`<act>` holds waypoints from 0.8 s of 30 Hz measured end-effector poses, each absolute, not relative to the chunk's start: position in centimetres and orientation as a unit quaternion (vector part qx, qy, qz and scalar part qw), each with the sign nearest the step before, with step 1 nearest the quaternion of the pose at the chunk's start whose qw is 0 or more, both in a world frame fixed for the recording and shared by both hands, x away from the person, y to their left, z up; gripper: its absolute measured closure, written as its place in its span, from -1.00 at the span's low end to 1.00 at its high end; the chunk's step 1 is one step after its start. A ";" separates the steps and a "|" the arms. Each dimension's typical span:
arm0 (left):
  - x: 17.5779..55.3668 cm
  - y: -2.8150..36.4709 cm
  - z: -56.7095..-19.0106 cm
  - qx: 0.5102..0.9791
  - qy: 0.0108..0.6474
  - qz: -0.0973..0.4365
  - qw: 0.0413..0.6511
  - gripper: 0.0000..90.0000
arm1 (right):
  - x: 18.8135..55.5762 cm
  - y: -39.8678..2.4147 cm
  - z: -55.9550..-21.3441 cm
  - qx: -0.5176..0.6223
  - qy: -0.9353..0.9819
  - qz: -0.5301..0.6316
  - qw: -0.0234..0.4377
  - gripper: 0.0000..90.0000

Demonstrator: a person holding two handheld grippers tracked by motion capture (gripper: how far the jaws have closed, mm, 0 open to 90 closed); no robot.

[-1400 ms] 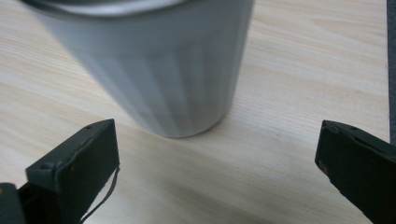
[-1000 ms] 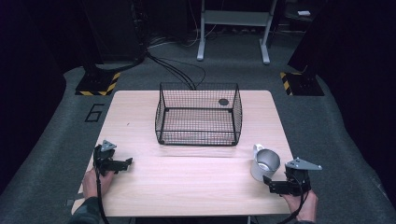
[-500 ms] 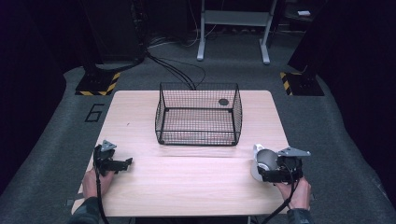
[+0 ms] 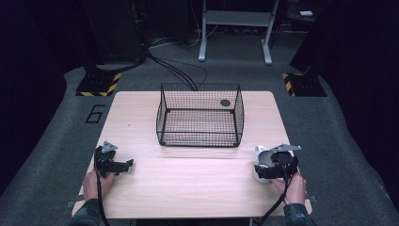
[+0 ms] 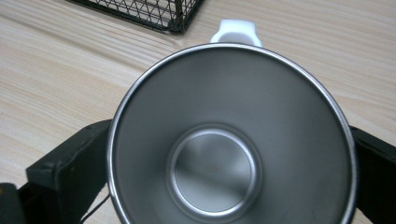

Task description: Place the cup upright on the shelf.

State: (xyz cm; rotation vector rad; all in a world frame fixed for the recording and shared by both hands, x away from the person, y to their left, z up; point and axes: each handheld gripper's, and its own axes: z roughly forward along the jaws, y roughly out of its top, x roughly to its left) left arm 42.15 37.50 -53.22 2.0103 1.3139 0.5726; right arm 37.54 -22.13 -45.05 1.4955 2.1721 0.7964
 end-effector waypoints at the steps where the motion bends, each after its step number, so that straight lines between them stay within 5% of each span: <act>1: 42.1 37.5 -53.2 0.769 0.502 0.219 0.330 -0.99 | 37.6 -22.1 -45.1 0.528 0.776 0.283 0.199 -0.97; 24: 42.1 37.5 -53.2 0.769 0.502 0.219 0.330 -0.99 | 37.0 -22.2 -45.0 0.527 0.768 0.290 0.217 -0.87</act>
